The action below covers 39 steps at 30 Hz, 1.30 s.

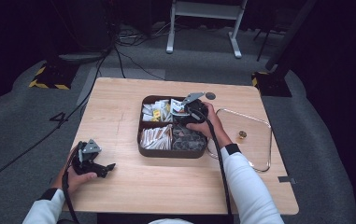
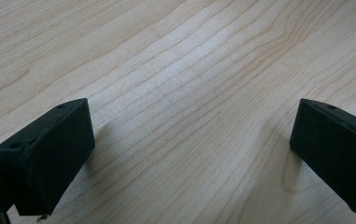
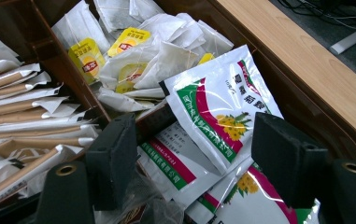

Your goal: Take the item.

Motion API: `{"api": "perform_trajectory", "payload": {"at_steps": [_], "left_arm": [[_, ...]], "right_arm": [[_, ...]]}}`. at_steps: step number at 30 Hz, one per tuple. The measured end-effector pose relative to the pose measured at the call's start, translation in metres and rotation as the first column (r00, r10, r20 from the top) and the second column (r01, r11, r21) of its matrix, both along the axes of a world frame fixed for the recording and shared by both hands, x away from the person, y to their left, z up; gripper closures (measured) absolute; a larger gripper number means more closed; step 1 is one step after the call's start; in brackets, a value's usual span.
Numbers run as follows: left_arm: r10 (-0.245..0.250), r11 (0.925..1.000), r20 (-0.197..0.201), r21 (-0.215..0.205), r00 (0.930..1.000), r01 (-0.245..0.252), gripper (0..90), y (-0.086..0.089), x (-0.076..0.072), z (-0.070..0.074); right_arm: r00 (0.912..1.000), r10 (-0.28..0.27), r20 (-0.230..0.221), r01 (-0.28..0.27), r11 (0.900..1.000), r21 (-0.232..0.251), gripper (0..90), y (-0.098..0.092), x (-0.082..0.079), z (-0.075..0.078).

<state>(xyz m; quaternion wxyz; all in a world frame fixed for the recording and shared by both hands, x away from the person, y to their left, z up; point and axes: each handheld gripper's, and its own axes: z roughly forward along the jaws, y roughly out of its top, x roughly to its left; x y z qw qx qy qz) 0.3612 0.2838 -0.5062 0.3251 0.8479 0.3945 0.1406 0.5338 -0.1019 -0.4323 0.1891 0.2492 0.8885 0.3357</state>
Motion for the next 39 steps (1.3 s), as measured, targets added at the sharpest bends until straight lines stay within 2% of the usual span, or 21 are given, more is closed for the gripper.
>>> {"api": "perform_trajectory", "payload": {"at_steps": [9,10,14,22,24,28,30,31,32,36,37,39], "left_arm": [[0.0,1.0,0.0,0.0,1.0,0.0,0.2,0.0,0.0,0.0],[0.0,1.0,0.0,0.0,1.0,0.0,0.2,0.0,0.0,0.0],[0.0,1.0,0.0,0.001,1.0,0.0,0.2,0.0,0.0,0.0],[0.0,1.0,0.0,0.0,1.0,0.0,0.2,0.0,0.0,0.0],[0.0,1.0,0.0,0.0,1.0,0.0,0.2,0.0,0.0,0.0],[0.0,1.0,0.0,0.0,1.0,0.0,0.2,0.0,0.0,0.0],[0.0,1.0,0.0,0.0,1.0,0.0,0.2,0.0,0.0,0.0],[0.0,1.0,0.0,0.0,1.0,0.0,0.2,0.0,0.0,0.0],[0.0,1.0,0.0,0.0,1.0,0.0,0.2,0.0,0.0,0.0],[0.0,1.0,0.0,-0.001,1.0,0.0,0.2,0.0,0.0,0.0],[-0.001,1.0,0.0,0.0,1.0,0.001,0.2,0.0,0.0,0.0],[0.0,1.0,0.0,-0.001,1.0,0.0,0.2,0.0,0.0,0.0]], "right_arm": [[0.9999,-0.004,0.012,0.005,0.996,-0.084,33.9,0.01,0.008,-0.008],[0.9997,-0.011,0.021,0.013,0.994,-0.111,34.2,0.013,0.011,-0.012],[0.9994,-0.021,0.029,0.025,0.991,-0.129,34.6,0.016,0.014,-0.015],[0.9951,-0.046,0.088,0.061,0.981,-0.186,36.4,0.025,0.02,-0.019],[0.9932,-0.047,0.106,0.068,0.978,-0.199,40.8,0.026,0.02,-0.02],[0.9915,-0.015,0.13,0.042,0.978,-0.204,52.6,0.028,0.018,-0.018],[0.9914,0.0,0.131,0.026,0.98,-0.199,64.8,0.029,0.016,-0.016],[0.9914,0.0,0.131,0.026,0.98,-0.199,64.8,0.029,0.016,-0.016],[0.9897,0.004,0.143,0.026,0.977,-0.211,73.9,0.032,0.014,-0.015],[0.99,0.003,0.141,0.027,0.977,-0.212,80.9,0.032,0.014,-0.014],[0.9888,-0.012,0.149,0.042,0.978,-0.204,84.8,0.031,0.014,-0.013],[0.9884,-0.023,0.15,0.053,0.978,-0.2,86.3,0.029,0.015,-0.011]]}}
